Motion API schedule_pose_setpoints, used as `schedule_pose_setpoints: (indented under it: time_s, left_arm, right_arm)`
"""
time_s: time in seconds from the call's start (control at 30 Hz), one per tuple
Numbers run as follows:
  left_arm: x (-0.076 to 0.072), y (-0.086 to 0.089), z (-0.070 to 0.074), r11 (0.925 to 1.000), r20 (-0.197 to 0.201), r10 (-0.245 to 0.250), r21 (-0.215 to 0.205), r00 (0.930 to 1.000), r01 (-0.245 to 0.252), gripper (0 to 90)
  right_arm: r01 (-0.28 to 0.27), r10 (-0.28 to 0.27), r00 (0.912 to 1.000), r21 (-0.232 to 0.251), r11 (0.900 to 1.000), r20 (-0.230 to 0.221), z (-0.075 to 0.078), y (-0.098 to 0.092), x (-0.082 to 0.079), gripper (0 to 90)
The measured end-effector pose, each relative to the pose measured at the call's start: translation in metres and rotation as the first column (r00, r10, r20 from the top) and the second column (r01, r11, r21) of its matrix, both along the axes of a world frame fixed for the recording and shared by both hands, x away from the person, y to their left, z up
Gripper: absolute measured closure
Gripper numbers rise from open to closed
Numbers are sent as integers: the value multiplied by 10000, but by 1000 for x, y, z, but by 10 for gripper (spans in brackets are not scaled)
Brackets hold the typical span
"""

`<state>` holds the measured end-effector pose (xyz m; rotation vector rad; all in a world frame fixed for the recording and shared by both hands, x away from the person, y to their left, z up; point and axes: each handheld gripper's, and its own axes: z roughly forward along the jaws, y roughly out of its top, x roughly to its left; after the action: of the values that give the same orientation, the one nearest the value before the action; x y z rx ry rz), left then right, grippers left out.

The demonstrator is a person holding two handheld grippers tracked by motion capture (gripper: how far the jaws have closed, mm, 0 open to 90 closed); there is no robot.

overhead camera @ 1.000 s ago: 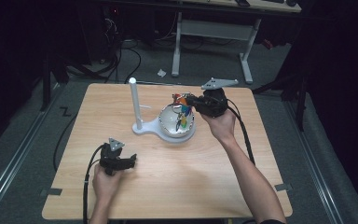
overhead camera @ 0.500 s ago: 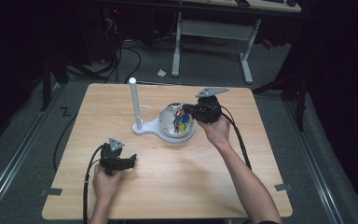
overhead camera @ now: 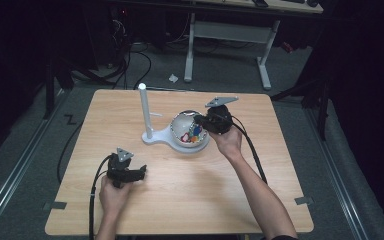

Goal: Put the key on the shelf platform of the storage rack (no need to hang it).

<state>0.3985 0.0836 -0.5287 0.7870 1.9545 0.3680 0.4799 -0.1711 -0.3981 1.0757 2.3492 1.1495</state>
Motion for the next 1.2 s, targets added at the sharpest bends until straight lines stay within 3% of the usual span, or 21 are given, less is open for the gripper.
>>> schedule_pose_setpoints:
  time_s: [0.1, 0.2, 0.67, 0.83, 1.2]
  left_arm:
    - [0, 0, 0, 10000, -6, 0, -8, 10000, 0, 177]
    - [0, 0, 0, 10000, -3, -1, -6, 10000, 1, 177]
    - [0, 0, 0, 10000, -6, -1, -12, 10000, 1, 177]
    - [0, 0, 0, 10000, 4, -16, 9, 10000, 16, 177]
    - [0, 0, 0, 10000, 1, -7, 6, 10000, 7, 177]
  right_arm:
    - [37, -38, 9999, -101, 9999, -114, -7, 1, 2, 868]
    - [65, -61, 9998, 185, 9998, -212, -11, 0, 4, 869]
    - [283, -274, 9971, 114, 9995, -707, -35, -2, 8, 856]
    - [369, -348, 9961, 239, 9990, -811, -37, -6, 7, 774]
    - [776, -737, 9959, 757, 9941, -531, -28, -20, -3, 580]
